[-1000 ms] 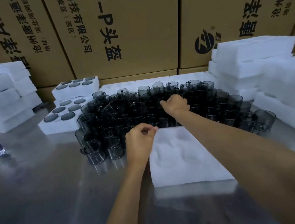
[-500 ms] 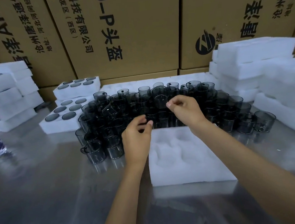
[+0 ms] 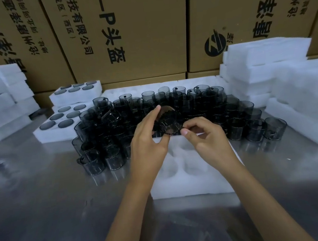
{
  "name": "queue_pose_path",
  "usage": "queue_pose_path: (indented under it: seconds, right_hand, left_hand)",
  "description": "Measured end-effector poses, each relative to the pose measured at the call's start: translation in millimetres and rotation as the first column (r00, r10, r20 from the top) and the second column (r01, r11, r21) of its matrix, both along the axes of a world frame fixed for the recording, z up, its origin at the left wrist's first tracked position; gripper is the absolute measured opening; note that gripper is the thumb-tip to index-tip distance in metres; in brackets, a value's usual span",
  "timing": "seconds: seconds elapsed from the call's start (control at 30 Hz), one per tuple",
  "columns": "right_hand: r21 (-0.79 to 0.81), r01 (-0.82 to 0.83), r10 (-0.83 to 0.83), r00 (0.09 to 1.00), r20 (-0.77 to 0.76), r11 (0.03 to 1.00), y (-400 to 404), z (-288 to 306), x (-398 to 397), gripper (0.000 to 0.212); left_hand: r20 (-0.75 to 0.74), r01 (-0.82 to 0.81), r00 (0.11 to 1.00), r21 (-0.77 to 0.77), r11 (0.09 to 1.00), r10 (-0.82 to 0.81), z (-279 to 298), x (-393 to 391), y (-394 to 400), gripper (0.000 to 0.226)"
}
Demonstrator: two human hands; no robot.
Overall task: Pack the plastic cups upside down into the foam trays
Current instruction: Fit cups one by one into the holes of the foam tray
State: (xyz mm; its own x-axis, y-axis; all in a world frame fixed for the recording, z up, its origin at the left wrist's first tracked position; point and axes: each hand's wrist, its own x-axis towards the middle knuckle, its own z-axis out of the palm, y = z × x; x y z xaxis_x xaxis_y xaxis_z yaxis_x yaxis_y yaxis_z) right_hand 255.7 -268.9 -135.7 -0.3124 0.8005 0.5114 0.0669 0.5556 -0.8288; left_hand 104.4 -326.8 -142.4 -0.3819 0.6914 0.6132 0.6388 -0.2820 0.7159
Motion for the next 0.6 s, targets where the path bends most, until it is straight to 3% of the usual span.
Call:
queue_pose_path:
  seconds: [0.1,0.3,0.5,0.6]
  right_hand:
    - [-0.05,0.035,-0.037,0.999,-0.031,0.998,-2,-5,2,0.019]
    - [-0.181,0.026,-0.04,0.996,-0.075,0.983,-4,-10,5,0.015]
    - [-0.249,-0.118,0.115,0.993,-0.024,0.961,-6,-11,7,0.011]
    - [-0.29,-0.113,0.143,0.986,0.085,0.95,-5,-15,7,0.014]
  left_hand:
    - [0.009,0.019,1.0,-0.026,0.999,-0.019,3,0,-1,0.069]
    - [0.172,0.111,0.982,-0.159,0.981,-0.083,3,-2,2,0.055]
    - [0.195,0.275,0.955,-0.315,0.908,-0.222,3,-30,-4,0.069]
    - [0.247,0.324,0.938,-0.376,0.868,-0.243,0,-42,-5,0.066]
